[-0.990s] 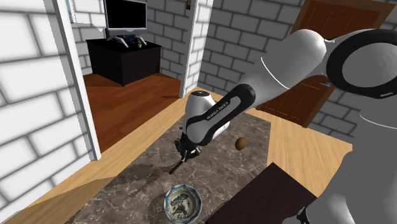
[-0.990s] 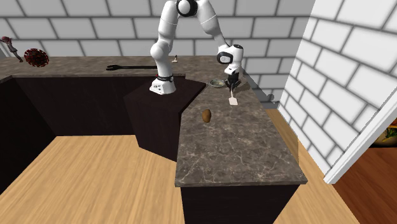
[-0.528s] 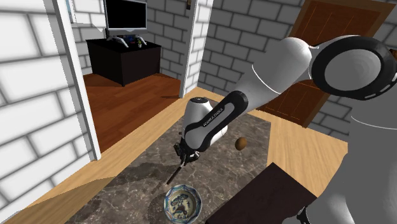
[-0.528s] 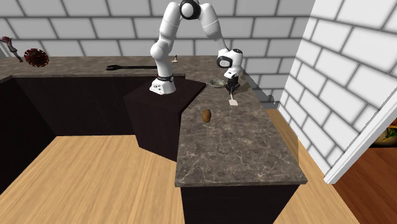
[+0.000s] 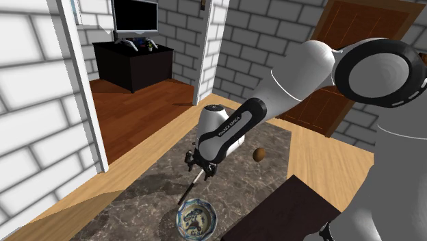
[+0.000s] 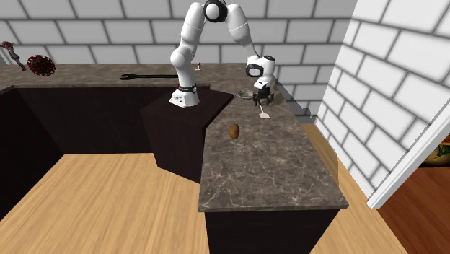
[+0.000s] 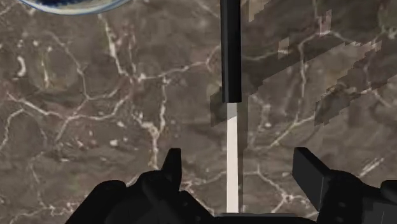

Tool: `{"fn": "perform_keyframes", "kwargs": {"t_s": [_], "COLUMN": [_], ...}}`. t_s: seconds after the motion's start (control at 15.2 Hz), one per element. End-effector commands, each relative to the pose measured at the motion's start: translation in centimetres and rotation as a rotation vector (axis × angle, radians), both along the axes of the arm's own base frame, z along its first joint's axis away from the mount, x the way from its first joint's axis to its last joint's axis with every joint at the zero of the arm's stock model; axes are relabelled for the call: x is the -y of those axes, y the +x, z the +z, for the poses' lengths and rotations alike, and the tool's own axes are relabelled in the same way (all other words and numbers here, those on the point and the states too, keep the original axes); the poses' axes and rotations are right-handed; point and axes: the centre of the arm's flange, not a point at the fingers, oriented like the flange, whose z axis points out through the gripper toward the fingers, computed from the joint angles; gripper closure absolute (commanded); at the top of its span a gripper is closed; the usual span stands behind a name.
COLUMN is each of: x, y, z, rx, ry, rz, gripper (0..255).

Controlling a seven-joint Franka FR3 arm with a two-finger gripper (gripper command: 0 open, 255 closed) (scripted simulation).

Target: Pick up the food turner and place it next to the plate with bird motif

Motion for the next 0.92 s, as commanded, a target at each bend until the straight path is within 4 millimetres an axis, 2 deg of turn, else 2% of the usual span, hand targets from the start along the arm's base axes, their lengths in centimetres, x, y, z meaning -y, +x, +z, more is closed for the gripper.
{"fn": "perform_keyframes", "kwargs": {"t_s": [0.0, 0.13, 0.4, 0.86], "x": [0.0, 0.0, 0.3, 0.3], "y": [0.0, 0.0, 0.1, 0.1], "z": [0.0, 0.0, 5.0, 5.0], "rx": [0.0, 0.0, 0.0, 0.0], "ry": [0.0, 0.0, 0.0, 0.0], "rz": [0.0, 0.0, 0.0, 0.0], "gripper": [0, 0, 0, 0]}}
